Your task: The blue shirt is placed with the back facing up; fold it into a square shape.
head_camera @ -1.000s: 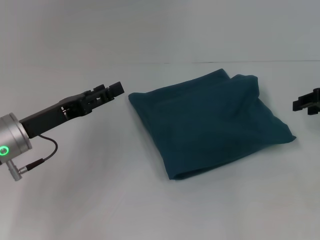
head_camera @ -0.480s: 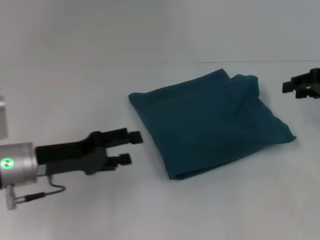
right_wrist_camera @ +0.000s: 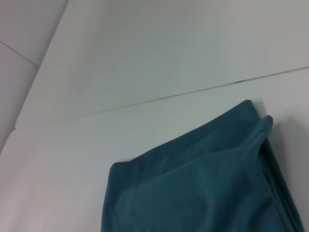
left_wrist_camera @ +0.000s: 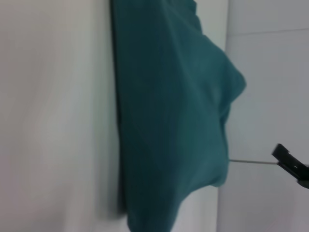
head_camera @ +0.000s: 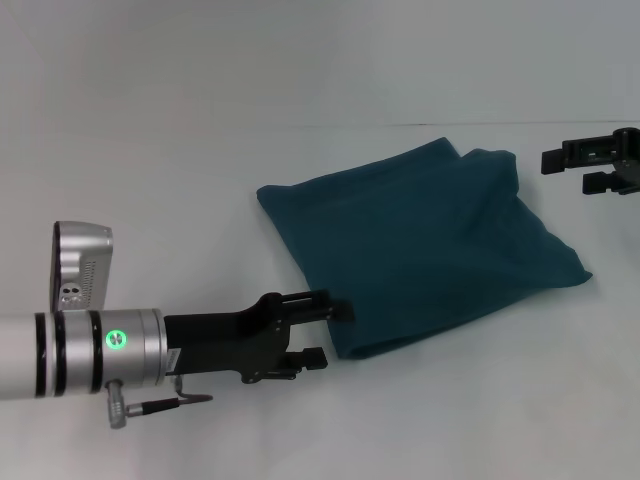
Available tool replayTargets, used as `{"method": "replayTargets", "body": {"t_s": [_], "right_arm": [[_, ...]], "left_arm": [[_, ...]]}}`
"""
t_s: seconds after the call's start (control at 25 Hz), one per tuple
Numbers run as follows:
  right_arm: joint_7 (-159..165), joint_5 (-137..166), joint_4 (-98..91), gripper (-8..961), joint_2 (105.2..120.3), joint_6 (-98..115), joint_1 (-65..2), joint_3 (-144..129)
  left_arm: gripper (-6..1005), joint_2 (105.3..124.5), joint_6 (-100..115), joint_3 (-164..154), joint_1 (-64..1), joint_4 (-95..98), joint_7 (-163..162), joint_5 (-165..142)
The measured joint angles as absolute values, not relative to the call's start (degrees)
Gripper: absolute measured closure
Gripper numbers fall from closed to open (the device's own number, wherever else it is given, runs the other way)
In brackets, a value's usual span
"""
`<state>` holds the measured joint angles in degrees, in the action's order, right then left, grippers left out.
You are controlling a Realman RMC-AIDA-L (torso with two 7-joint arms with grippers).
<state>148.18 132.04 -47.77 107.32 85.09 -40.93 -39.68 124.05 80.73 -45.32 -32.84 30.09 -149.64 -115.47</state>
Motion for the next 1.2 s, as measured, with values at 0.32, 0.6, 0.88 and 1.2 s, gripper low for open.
{"method": "replayTargets", "body": {"t_s": [0.32,0.6,0.88,1.2], "right_arm": [[148.18,131.86,-46.85,10,107.31,85.18,-41.45,-39.3],[148.18,130.58,-46.79,15,107.31,85.0,-41.17,-39.25],[148.17,130.39,-46.79,23,107.26,84.93,-41.06,-38.71],[148.04,130.26,-46.82,33,107.23,85.1,-40.9,-38.1]], "left_arm": [[143,124.34,73.78,-48.55,-34.43,26.27,-150.39,-115.09],[144,124.45,70.01,-48.75,-36.11,23.53,-149.78,-114.44],[145,124.49,67.01,-48.86,-39.16,20.19,-148.63,-114.34],[214,124.55,65.83,-48.63,-40.67,17.99,-147.13,-113.45]]}}
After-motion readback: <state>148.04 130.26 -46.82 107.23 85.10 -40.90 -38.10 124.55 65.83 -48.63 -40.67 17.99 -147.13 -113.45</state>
